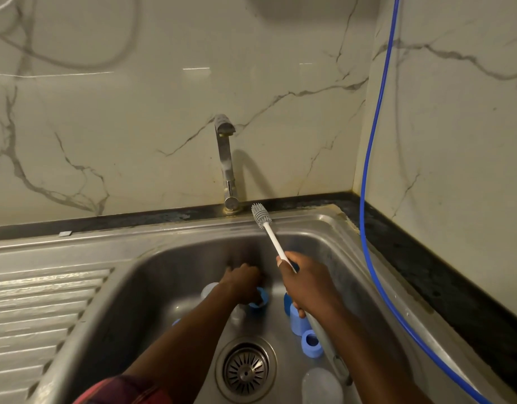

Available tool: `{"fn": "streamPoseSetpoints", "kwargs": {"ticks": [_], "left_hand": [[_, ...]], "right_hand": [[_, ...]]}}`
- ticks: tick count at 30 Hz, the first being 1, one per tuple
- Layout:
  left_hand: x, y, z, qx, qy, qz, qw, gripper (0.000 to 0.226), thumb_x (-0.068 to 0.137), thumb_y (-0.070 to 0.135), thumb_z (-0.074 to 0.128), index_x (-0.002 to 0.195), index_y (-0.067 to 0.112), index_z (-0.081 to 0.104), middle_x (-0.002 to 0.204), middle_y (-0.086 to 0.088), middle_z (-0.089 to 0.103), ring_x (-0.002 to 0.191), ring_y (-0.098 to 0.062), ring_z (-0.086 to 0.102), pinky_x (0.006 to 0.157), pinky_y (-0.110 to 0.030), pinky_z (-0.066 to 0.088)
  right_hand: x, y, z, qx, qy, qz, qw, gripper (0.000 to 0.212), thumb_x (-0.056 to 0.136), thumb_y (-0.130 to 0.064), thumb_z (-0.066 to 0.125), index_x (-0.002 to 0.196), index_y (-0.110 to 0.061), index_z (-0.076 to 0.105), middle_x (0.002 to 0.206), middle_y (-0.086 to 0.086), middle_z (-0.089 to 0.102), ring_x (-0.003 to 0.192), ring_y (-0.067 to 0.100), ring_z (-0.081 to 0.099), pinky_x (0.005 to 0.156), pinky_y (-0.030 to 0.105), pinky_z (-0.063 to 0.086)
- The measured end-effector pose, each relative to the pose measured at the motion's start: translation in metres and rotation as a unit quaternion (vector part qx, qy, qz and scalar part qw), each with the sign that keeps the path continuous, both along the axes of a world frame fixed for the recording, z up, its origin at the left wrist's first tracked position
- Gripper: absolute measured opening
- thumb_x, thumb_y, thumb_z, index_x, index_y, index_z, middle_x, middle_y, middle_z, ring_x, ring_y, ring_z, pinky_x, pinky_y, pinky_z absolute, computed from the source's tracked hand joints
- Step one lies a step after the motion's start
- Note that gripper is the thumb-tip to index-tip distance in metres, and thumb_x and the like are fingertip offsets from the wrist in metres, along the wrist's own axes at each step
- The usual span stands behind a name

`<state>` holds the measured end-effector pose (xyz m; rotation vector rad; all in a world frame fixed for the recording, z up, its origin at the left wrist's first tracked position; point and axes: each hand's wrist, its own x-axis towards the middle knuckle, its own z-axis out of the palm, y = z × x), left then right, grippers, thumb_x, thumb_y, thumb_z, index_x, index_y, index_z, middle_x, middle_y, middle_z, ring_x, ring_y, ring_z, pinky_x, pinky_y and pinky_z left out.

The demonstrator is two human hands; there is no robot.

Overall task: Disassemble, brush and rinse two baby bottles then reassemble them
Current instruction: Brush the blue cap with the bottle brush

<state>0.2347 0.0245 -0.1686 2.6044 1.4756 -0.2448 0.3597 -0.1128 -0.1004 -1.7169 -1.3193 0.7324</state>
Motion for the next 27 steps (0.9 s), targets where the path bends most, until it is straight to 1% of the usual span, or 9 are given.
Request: {"fn": "streamPoseSetpoints", "kwargs": {"ticks": [1,5,8,11,16,19,23,27], "left_hand": [[0.0,-0.001,-0.002,-0.008,0.009,0.002,1.0,0.051,0.084,0.038,0.073,0.131,0.024,0.057,0.133,0.0,0.057,0.129,-0.021,0.045,0.11,-0.048,0.031],[0.002,-0.005,-0.003,-0.019,0.034,-0.003,0.999,0.05,0.086,0.038,0.07,0.132,0.024,0.055,0.136,0.001,0.053,0.132,-0.021,0.04,0.115,-0.054,0.023],[0.003,-0.008,0.0,-0.016,0.045,-0.008,0.999,0.051,0.088,0.041,0.069,0.133,0.023,0.054,0.137,0.002,0.053,0.134,-0.02,0.039,0.116,-0.058,0.017],[0.003,-0.009,0.0,-0.008,0.057,-0.014,0.998,0.046,0.087,0.041,0.069,0.128,0.024,0.057,0.134,0.003,0.056,0.133,-0.02,0.042,0.115,-0.063,0.012],[0.005,-0.01,-0.005,0.011,0.072,-0.031,0.997,0.041,0.087,0.04,0.07,0.123,0.026,0.058,0.13,0.002,0.059,0.13,-0.021,0.047,0.115,-0.066,0.008],[0.008,-0.012,-0.005,0.022,0.075,-0.039,0.996,0.04,0.087,0.04,0.069,0.123,0.026,0.058,0.129,0.002,0.059,0.13,-0.021,0.047,0.115,-0.065,0.008],[0.006,-0.012,-0.005,0.017,0.076,-0.038,0.996,0.045,0.086,0.047,0.069,0.124,0.026,0.058,0.13,0.002,0.059,0.131,-0.021,0.046,0.114,-0.066,0.009],[0.001,-0.011,-0.001,0.014,0.059,-0.033,0.998,0.05,0.086,0.048,0.068,0.129,0.025,0.056,0.133,0.003,0.058,0.133,-0.02,0.044,0.115,-0.064,0.012]], "right_hand": [[0.0,0.0,0.0,-0.001,0.002,0.001,1.0,0.034,0.101,-0.036,0.043,0.131,-0.023,0.054,0.077,-0.006,0.052,0.052,0.008,0.05,0.035,0.017,0.038],[0.0,0.0,0.0,-0.003,-0.004,0.0,1.0,0.036,0.101,-0.036,0.043,0.133,-0.023,0.053,0.09,-0.001,0.054,0.055,0.008,0.05,0.035,0.016,0.038],[0.0,0.0,0.0,-0.003,-0.009,0.002,1.0,0.036,0.101,-0.037,0.043,0.133,-0.023,0.053,0.089,-0.002,0.052,0.055,0.008,0.05,0.035,0.016,0.038],[-0.001,0.0,0.0,-0.005,-0.011,0.003,1.0,0.036,0.102,-0.037,0.042,0.134,-0.024,0.052,0.089,-0.002,0.053,0.057,0.008,0.049,0.036,0.014,0.038],[-0.001,0.0,0.0,-0.004,-0.013,0.001,1.0,0.036,0.102,-0.036,0.043,0.134,-0.023,0.052,0.089,-0.002,0.053,0.056,0.007,0.05,0.036,0.014,0.038],[-0.001,0.001,0.0,-0.004,-0.005,0.002,1.0,0.035,0.101,-0.036,0.044,0.132,-0.023,0.053,0.079,-0.008,0.049,0.056,0.008,0.049,0.036,0.016,0.038],[-0.001,0.0,0.0,-0.005,-0.01,0.002,1.0,0.035,0.101,-0.036,0.043,0.132,-0.021,0.054,0.073,-0.011,0.045,0.055,0.007,0.049,0.035,0.015,0.037],[0.0,-0.001,0.002,-0.004,-0.014,-0.009,1.0,0.034,0.102,-0.036,0.043,0.131,-0.021,0.054,0.074,-0.009,0.049,0.054,0.007,0.05,0.036,0.014,0.037]]}}
